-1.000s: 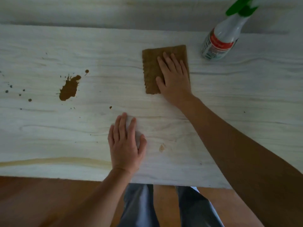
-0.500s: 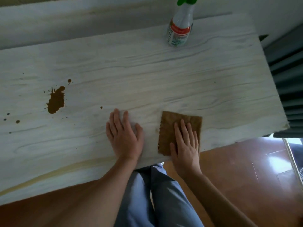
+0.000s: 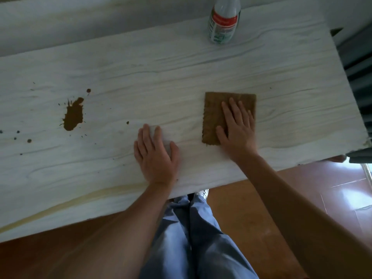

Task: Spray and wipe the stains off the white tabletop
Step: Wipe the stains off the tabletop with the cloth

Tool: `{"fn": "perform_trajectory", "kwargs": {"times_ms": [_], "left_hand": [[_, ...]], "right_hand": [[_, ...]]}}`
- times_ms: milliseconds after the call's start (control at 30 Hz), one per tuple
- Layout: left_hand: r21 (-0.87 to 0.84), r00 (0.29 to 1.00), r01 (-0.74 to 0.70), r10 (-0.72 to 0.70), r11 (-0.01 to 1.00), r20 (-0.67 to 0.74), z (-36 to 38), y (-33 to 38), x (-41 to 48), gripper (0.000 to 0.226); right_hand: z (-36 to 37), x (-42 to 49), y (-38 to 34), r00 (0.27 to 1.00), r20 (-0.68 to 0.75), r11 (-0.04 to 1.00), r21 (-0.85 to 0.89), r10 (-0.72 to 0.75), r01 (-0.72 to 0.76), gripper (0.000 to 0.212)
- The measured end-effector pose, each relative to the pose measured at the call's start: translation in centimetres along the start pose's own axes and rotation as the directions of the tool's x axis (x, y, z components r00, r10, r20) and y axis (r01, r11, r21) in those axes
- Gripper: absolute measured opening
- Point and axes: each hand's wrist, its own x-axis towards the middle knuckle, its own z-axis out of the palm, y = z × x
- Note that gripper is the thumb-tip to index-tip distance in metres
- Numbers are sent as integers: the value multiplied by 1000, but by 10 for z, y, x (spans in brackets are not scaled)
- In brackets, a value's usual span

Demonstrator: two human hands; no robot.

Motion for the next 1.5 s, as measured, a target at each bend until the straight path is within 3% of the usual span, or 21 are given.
{"fn": "perform_trajectory", "kwargs": {"times_ms": [100,200,367,467,600,767,1100,1300,1500], "left_hand": [[-28,1000,-6,6,1000,19,-3,-2,0,58],[-67,998,-31,35,997,57,-11,-7,2,58],[-133,972,-130,152,983,177,-54,-34,12,56],[8,970,-160,156,987,186,-82,-66,18,57],[204,969,-69,17,977,247,-99,-117,23,65],[241,944,-173,91,955,318,-97,-142,16,72],[187,951,-114,52,976,306,-93,-140,11,69],[205,939,-93,17,974,343,-95,-137,12,68],[189,926,-48,-28,981,376,-101,-127,20,69]], "right_hand": [[6,-4,-27,991,-30,991,46,127,-126,70],[16,-26,-56,993,-32,992,66,110,-107,68],[36,-74,-107,983,77,986,32,-165,163,68],[43,-87,-120,917,155,928,5,-368,372,67],[36,-73,-98,867,178,879,-22,-466,477,68],[32,-73,-80,947,98,952,0,-306,307,68],[41,-98,-93,992,53,994,-12,-112,113,67],[53,-100,-113,895,148,893,-106,-420,437,67],[54,-88,-139,790,203,805,-10,-579,593,66]]}}
